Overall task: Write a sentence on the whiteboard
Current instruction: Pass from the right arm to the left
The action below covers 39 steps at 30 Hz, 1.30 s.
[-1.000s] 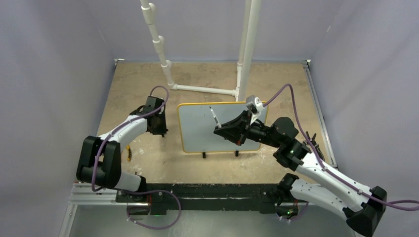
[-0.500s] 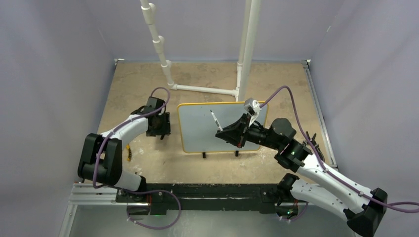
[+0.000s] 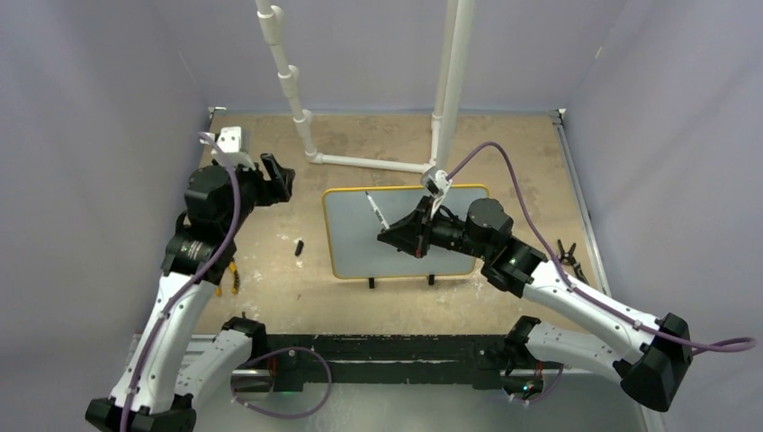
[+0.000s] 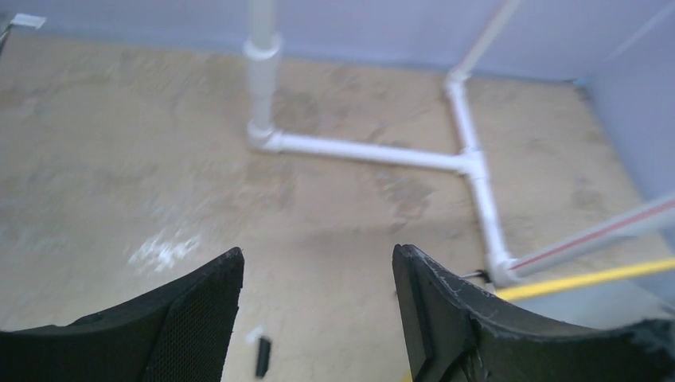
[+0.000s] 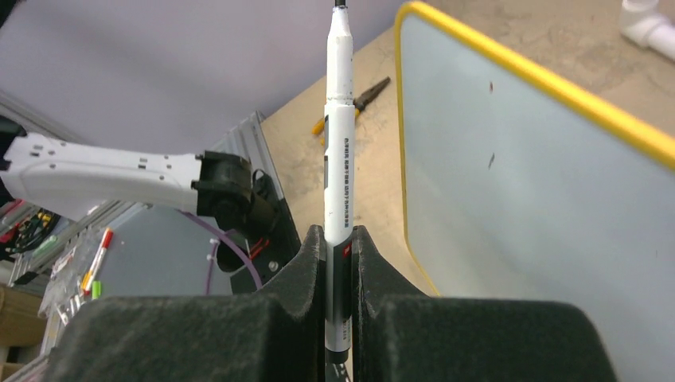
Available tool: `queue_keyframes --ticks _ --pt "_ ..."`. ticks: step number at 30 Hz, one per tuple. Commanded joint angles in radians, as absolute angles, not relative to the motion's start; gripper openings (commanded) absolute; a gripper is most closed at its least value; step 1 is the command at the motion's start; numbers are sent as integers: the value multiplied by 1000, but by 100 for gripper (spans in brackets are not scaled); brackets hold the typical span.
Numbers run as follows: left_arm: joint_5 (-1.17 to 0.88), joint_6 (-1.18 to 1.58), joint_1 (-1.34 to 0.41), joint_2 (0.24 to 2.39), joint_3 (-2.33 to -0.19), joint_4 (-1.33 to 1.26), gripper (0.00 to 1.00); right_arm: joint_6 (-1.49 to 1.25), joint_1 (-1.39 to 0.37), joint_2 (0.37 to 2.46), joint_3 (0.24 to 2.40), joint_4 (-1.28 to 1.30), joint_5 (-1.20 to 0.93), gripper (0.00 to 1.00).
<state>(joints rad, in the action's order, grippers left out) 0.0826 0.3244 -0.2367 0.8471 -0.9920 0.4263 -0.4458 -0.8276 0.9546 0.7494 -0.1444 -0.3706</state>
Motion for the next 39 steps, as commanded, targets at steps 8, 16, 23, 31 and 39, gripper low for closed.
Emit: queue_keyframes --ticks 8,16,23,31,39 --pt "-596 494 -235 823 -1121 278 80 -445 -862 1093 944 -310 -279 0" --pt "-757 621 -235 832 -1099 113 84 -432 -880 1157 1026 -285 -238 0" --pt "-797 628 -236 904 -1130 127 88 -410 -896 1206 1071 -258 -225 0" --pt "-775 778 -247 947 -1109 -14 83 -382 -932 1249 1106 -235 -172 0" --pt "-688 789 -322 984 -1106 59 50 -360 -949 1269 1146 -219 -97 0"
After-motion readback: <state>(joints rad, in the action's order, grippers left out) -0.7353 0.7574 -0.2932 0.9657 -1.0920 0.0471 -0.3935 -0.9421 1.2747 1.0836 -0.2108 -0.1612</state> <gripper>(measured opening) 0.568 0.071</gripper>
